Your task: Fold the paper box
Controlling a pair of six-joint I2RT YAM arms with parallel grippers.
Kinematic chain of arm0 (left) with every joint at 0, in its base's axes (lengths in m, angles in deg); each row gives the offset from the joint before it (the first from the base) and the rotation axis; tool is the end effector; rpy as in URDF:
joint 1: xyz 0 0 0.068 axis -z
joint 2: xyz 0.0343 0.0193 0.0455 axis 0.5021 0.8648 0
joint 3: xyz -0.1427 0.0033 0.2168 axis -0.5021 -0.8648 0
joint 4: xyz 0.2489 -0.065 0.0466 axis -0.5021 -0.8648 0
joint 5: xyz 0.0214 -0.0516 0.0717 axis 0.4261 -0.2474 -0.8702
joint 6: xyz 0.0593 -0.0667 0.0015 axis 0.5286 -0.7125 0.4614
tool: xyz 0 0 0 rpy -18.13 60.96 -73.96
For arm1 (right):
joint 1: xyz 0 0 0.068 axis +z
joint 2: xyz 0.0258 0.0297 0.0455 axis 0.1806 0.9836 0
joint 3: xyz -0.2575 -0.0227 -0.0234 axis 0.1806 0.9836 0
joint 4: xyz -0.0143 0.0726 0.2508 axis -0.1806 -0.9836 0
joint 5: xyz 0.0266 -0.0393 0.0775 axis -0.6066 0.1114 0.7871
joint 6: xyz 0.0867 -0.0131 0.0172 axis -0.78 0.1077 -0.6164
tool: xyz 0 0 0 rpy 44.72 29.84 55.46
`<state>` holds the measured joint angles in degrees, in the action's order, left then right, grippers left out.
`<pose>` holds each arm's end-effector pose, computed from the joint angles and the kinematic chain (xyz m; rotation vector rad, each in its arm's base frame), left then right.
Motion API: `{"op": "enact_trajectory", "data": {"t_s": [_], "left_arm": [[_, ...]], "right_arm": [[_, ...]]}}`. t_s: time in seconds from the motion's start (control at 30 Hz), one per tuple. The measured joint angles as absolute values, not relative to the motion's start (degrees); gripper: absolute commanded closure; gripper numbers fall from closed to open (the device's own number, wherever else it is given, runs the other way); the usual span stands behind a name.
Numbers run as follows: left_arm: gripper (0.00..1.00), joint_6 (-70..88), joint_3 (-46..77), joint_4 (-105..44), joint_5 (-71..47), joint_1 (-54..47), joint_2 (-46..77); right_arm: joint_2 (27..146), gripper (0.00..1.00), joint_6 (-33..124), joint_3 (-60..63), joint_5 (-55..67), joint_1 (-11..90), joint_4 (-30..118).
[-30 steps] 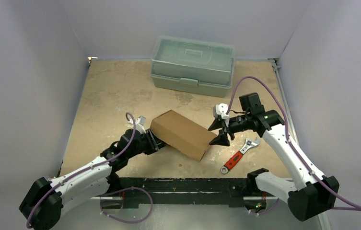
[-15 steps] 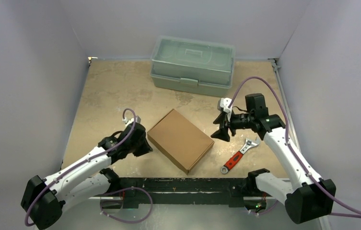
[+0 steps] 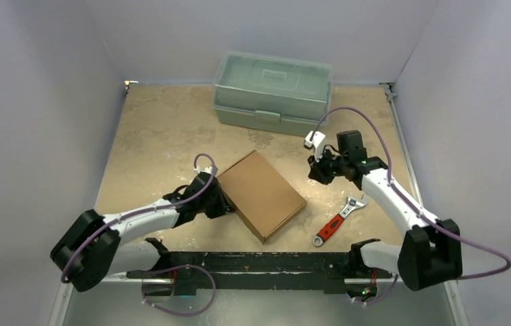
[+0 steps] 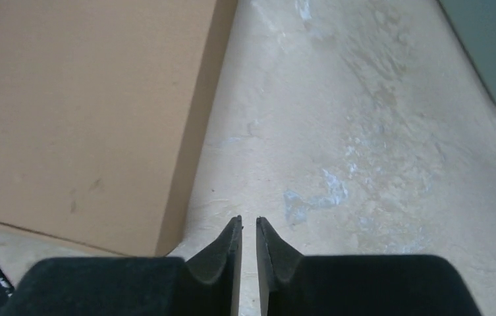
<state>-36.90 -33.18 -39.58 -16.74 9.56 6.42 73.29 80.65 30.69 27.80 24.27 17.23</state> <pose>0.1813 -0.1573 0.1040 -0.3833 2.5896 -0.7807 0.2530 0.1032 0.2037 -1.0519 2.0826 0.5030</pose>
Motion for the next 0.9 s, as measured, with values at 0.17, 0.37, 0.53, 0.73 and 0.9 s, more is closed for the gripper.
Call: {"op": "enact_trajectory", "data": {"t_s": [0.17,0.37,0.53,0.73,0.9], "left_arm": [[1.0,-36.68,-29.33,-33.7,-18.4,9.45,16.39],[1.0,-35.74,-18.18,-26.36,-18.75,8.47,31.8],[1.0,-34.38,-10.99,-22.97,-19.06,6.9,39.45],[0.98,-31.63,-9.94,-25.64,-17.86,4.76,38.53],[0.72,-25.68,-12.98,-34.05,-17.81,0.21,22.2]], "right_arm": [[82.27,0.94,78.27,30.58,19.85,28.4,19.68],[90.21,0.97,77.46,29.49,16.72,31.72,16.95],[89.14,0.94,76.83,29.38,14.95,30.85,14.52],[86.34,0.85,76.09,29.38,14.14,26.63,15.4],[71.98,0.47,77.35,29.25,17.35,17.47,15.62]]}}
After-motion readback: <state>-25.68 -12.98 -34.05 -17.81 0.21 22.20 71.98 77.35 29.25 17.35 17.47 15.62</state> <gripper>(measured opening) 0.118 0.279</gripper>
